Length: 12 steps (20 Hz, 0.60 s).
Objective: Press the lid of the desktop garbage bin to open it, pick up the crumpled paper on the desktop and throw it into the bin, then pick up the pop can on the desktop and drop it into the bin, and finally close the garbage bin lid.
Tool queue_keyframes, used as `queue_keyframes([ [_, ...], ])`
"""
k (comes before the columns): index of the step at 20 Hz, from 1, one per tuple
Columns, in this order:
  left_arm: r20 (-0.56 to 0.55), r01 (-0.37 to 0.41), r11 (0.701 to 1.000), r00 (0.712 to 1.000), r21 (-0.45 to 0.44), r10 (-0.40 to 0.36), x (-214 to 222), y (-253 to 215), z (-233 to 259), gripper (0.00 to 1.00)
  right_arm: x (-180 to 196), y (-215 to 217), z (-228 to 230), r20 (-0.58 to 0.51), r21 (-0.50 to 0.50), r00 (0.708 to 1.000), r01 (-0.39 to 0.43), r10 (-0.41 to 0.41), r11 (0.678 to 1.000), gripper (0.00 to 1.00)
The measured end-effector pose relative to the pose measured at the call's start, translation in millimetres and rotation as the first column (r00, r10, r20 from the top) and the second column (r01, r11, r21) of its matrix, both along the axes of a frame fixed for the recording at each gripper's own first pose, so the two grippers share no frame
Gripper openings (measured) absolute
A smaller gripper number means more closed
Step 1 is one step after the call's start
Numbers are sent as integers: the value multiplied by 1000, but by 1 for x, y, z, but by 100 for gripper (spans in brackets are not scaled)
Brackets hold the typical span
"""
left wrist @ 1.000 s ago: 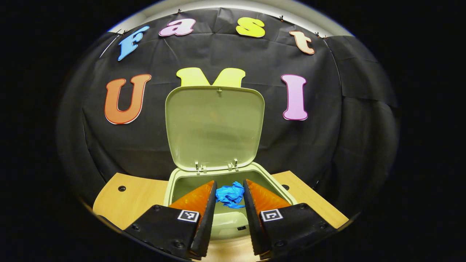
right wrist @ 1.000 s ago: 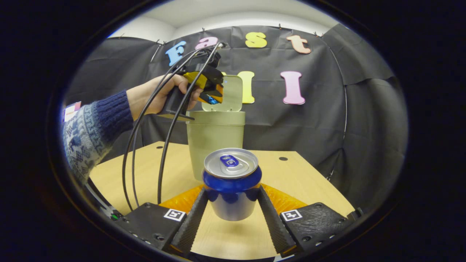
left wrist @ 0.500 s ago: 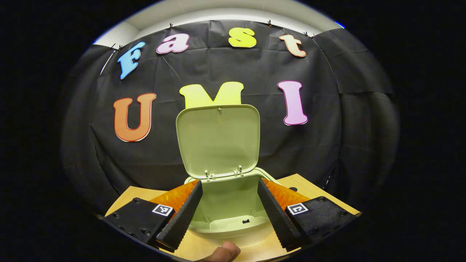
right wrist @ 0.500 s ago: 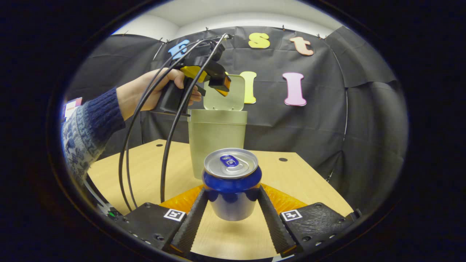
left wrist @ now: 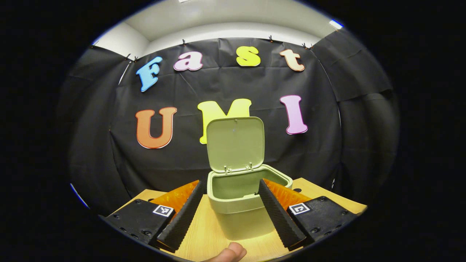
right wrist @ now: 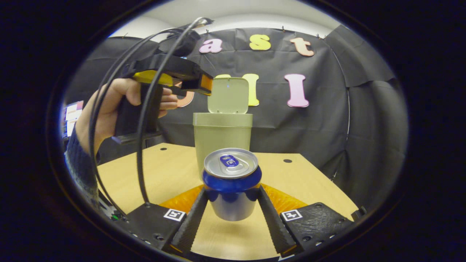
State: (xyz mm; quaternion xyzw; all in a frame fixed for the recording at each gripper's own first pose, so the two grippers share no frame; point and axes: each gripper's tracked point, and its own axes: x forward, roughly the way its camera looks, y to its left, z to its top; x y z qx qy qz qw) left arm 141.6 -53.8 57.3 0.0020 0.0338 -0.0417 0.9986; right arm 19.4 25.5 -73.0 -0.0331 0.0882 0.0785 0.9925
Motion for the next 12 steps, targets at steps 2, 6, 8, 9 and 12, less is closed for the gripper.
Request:
queue_keyframes([
  [2, 23, -45, 999, 999, 20, 44, -20, 19, -7, 99, 1, 3, -2, -6, 3, 1000, -3, 3, 1000, 81],
  [6, -20, -79, 996, 997, 37, 79, -54, 43, -45, 99, 0, 10, -6, -21, 5, 1000, -6, 6, 1000, 80],
  [8, -16, -95, 994, 995, 49, 96, -72, 55, -55, 94, -1, 12, -4, -14, -12, 1000, -3, 2, 1000, 81],
  [9, -17, -99, 994, 995, 53, 100, -79, 58, -61, 99, -1, 12, 0, -2, -19, 1000, 3, -3, 1000, 81],
  [12, -46, -79, 997, 996, -8, 79, -96, 60, -77, 99, -1, 11, 10, 18, -29, 1000, 23, -22, 999, 80],
])
